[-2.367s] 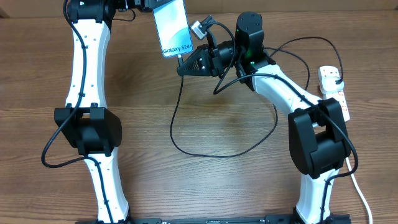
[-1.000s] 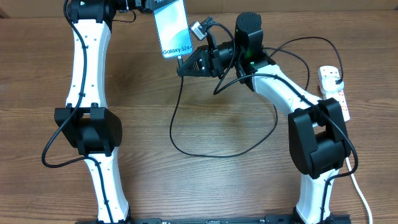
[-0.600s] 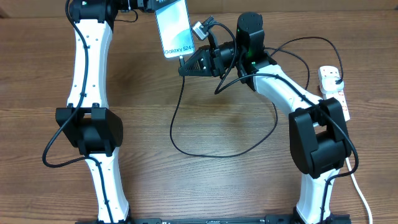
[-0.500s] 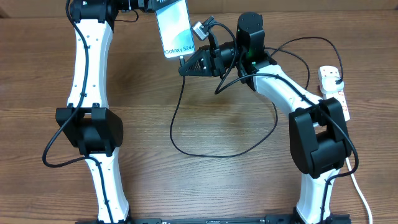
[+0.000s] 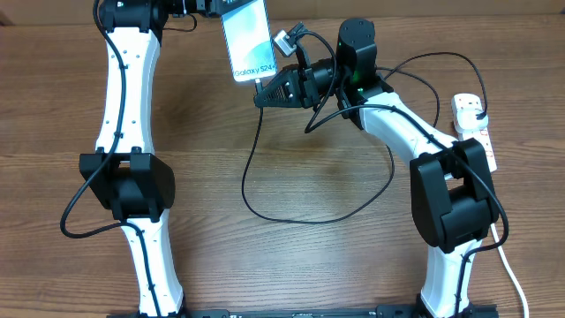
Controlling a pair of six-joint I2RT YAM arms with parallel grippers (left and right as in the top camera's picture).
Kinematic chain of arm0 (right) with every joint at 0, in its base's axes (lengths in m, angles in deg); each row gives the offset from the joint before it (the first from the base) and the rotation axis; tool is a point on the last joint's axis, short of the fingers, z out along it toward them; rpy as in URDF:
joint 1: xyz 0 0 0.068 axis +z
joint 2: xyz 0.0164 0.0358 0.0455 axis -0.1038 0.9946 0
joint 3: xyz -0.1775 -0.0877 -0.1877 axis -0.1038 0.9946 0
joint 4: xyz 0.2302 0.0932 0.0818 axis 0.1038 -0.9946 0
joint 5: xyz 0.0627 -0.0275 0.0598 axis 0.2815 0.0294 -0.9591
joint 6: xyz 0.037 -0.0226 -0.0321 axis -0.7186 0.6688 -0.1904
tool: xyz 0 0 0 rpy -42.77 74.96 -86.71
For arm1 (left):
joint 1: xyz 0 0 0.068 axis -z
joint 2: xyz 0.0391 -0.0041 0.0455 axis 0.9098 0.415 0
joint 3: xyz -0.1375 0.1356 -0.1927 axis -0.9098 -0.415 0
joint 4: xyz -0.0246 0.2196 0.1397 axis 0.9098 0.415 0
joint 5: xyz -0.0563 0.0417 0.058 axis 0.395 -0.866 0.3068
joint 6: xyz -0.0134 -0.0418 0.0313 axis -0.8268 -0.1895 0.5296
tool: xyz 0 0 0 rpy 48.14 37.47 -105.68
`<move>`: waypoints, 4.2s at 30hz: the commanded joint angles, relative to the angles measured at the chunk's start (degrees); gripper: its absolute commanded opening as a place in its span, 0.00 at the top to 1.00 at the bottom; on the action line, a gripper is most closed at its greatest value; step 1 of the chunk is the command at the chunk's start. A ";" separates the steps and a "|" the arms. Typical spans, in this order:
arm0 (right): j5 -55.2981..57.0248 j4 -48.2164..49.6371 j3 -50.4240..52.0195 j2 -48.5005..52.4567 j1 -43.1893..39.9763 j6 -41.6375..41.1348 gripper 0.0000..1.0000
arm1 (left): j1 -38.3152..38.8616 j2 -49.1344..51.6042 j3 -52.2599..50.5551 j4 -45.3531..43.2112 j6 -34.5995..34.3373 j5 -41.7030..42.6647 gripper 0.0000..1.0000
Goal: Plug charger to phone and switch on socket
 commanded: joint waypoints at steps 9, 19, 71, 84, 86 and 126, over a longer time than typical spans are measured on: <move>12.66 6.67 -1.95 -2.32 -2.67 -6.64 0.96 | 4.13 0.39 -0.13 1.92 1.68 6.58 0.96; 12.55 5.60 -1.95 -2.29 -2.67 -6.56 0.96 | 4.50 0.39 -0.13 1.88 -3.17 6.56 0.96; 11.74 2.99 -1.95 -2.32 -4.11 -6.84 0.96 | 4.76 0.39 -0.13 1.88 -2.54 5.42 0.96; 12.96 0.81 -1.95 -2.32 -4.11 -6.19 0.96 | 4.83 0.39 -0.13 1.88 -2.14 5.46 0.96; 13.31 0.79 -1.95 -2.29 -4.11 -6.21 0.96 | 4.87 0.39 -0.13 1.88 -2.12 5.49 0.96; 10.78 0.39 -1.95 -2.32 -9.14 -6.16 0.96 | 4.94 0.39 -0.13 4.22 -1.57 6.56 0.96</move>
